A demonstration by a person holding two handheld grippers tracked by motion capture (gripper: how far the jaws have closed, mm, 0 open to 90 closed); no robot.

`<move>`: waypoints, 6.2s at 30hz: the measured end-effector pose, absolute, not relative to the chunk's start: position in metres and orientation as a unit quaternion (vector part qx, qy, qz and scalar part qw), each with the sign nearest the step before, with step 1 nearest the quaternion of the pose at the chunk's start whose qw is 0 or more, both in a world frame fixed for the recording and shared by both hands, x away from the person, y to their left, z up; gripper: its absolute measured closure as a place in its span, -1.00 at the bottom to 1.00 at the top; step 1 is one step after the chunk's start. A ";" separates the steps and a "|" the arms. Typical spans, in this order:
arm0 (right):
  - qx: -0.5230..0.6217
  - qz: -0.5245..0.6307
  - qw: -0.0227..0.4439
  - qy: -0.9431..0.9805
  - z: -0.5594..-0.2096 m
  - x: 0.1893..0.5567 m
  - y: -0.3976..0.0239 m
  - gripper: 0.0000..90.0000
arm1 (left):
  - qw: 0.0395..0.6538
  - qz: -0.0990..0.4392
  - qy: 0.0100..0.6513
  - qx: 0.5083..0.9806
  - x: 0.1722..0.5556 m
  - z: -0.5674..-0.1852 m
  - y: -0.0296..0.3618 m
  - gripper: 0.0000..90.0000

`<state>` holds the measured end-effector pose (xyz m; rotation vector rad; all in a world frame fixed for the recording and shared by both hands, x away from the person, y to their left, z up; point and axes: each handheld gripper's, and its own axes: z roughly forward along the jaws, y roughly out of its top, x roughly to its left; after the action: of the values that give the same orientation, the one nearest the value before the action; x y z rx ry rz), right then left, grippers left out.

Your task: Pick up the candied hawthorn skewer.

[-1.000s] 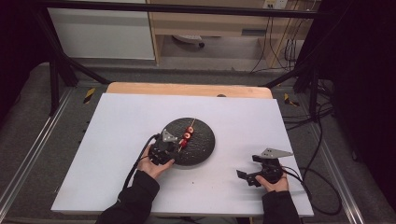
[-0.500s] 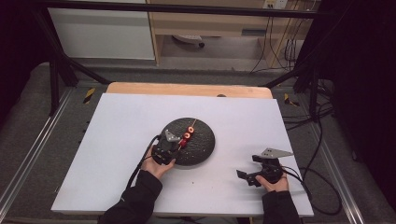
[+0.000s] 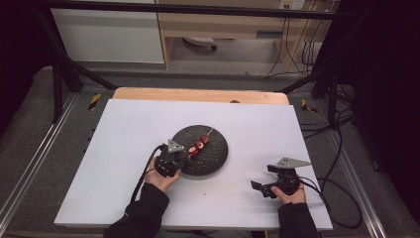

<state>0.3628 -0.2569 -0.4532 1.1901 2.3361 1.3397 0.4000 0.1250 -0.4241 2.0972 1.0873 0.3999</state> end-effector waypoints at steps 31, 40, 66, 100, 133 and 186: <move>0.400 0.462 0.096 0.786 -0.441 0.366 -0.217 -0.99 | 0.453 0.144 0.377 0.795 0.343 -0.427 0.202 0.96; 0.392 0.469 0.087 0.787 -0.429 0.373 -0.175 -0.99 | 0.460 0.146 0.356 0.800 0.334 -0.429 0.198 0.96; 0.420 0.545 0.021 0.725 -0.415 0.408 -0.101 -0.25 | 0.468 0.148 0.324 0.809 0.319 -0.432 0.174 0.96; 0.443 0.576 0.033 0.686 -0.374 0.432 -0.135 0.36 | 0.492 0.159 0.311 0.797 0.313 -0.426 0.179 0.96; 0.456 0.484 0.052 0.745 -0.435 0.458 -0.110 0.36 | 0.494 0.158 0.340 0.784 0.319 -0.426 0.197 0.96; 0.418 0.568 -0.015 0.709 -0.424 0.395 -0.090 -0.20 | 0.489 0.152 0.323 0.796 0.316 -0.434 0.166 0.96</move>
<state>0.3948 -0.0901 -0.4241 1.3257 2.2489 1.8019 0.3161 0.1663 -0.4335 1.9332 0.7846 0.3698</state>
